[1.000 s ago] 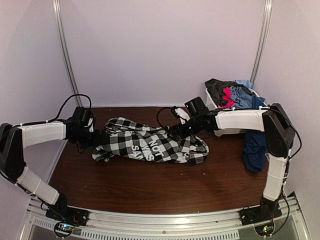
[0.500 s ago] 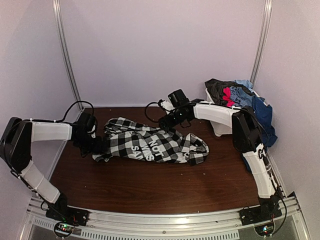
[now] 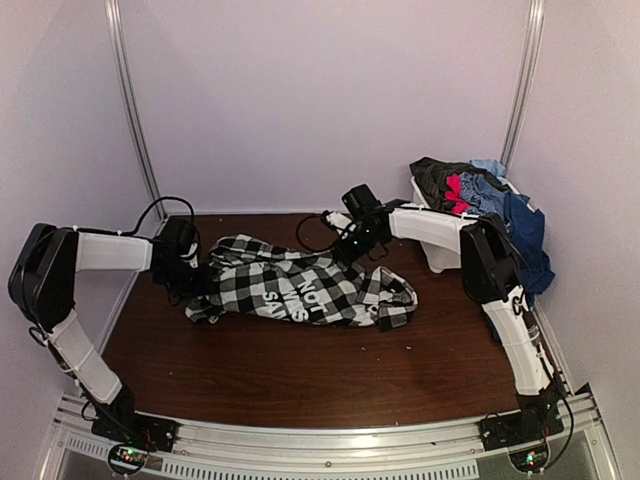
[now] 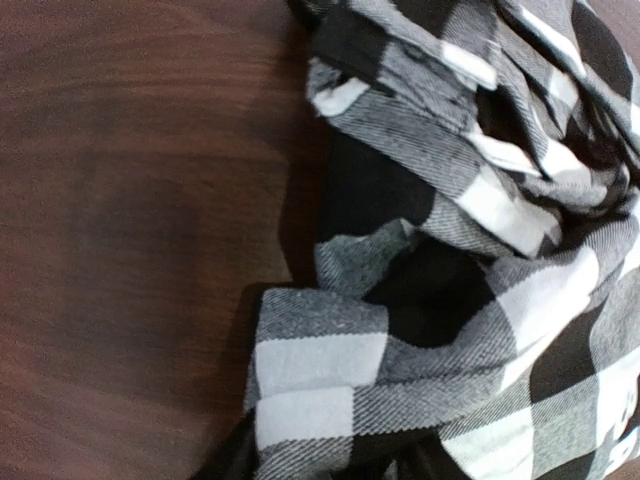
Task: Fold and stack the mixed laundry pile
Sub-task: Pick up the crumpled shirt from the center of the board, then flatten out the crumpled shirt at the center of the board.
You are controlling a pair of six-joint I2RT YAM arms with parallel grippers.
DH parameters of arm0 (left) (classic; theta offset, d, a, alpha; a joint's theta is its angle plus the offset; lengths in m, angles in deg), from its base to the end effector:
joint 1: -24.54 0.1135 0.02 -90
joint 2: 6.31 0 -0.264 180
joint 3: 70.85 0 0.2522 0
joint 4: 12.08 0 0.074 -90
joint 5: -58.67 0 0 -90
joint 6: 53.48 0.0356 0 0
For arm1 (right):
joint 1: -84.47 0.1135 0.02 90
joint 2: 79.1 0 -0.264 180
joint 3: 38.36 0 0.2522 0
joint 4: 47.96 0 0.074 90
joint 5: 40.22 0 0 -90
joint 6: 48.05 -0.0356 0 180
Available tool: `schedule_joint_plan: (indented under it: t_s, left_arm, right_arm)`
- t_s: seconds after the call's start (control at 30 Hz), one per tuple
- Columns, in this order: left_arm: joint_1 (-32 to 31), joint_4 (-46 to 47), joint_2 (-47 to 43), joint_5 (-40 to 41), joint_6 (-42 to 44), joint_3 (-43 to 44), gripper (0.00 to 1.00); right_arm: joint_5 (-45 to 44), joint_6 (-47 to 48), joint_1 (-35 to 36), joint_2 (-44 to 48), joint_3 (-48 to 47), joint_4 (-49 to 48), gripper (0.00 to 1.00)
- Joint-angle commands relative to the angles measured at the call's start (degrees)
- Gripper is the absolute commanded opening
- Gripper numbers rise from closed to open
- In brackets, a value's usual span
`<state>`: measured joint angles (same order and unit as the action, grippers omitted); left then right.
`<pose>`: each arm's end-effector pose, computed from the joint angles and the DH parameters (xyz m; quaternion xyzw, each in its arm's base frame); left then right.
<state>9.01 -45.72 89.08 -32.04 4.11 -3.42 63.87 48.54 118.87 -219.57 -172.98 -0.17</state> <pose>0.3079 -0.0860 0.1617 -0.1408 0.9592 -0.1051 0.2217 0.4397 0.3116 0.1684 -0.3660 0.8698 0.1875 0.2726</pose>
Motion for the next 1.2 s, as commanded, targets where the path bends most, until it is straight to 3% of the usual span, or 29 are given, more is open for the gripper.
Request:
schedule_joint_plan:
  t_s: [0.0,0.13,0.33,0.47,0.53,0.7,0.77,0.87,0.93,0.97,1.07,1.17]
  left_arm:
    - [1.84,3.78,0.96,-3.85,0.91,1.64,0.32]
    - [3.71,3.73,1.61,-4.94,2.60,7.88,0.02]
    - [4.54,1.41,-0.32,-2.70,6.31,21.79,0.00]
    - [4.54,-0.14,-7.52,-2.13,10.69,22.42,0.00]
    - [4.54,-0.70,-12.69,-2.58,11.37,17.53,0.12]
    - [4.46,4.12,-30.03,-3.72,7.16,-3.33,0.69]
    - [4.45,5.14,-35.47,-4.95,5.13,-9.82,0.78]
    - [4.37,3.85,-37.09,-6.18,3.77,-12.27,0.85]
    - [4.21,2.66,-34.43,-5.94,4.00,-12.02,0.87]
    - [4.12,2.29,-32.51,-5.43,4.28,-11.64,0.87]
    - [3.88,1.64,-26.57,-5.36,5.31,-8.93,0.88]
    - [2.59,2.80,-20.46,-4.87,5.60,-4.13,0.88]
  right_arm:
    - [-0.97,-2.40,-2.00,2.97,-3.08,-1.85,0.00]
    - [-0.94,-5.25,-4.14,5.48,-6.97,-5.61,0.00]
    - [4.35,-12.41,-6.98,7.22,-20.89,-9.22,0.00]
    - [10.26,-13.59,-7.11,18.06,-15.26,-15.13,0.00]
    - [13.57,-13.50,-7.02,24.74,-5.69,-18.54,0.00]
    - [24.38,-12.62,-6.03,40.91,31.15,-27.66,0.00]
    - [27.61,-12.62,-5.32,45.05,44.22,-29.66,0.00]
    - [29.53,-12.41,-4.12,47.01,58.04,-27.47,0.00]
    - [28.79,-13.15,-3.91,47.91,64.84,-26.31,0.10]
    - [27.33,-13.57,-3.90,48.78,68.47,-25.86,0.19]
    - [22.18,-13.39,-3.94,53.07,71.42,-22.62,0.60]
    - [18.06,-14.34,-3.97,56.59,70.20,-23.74,0.81]
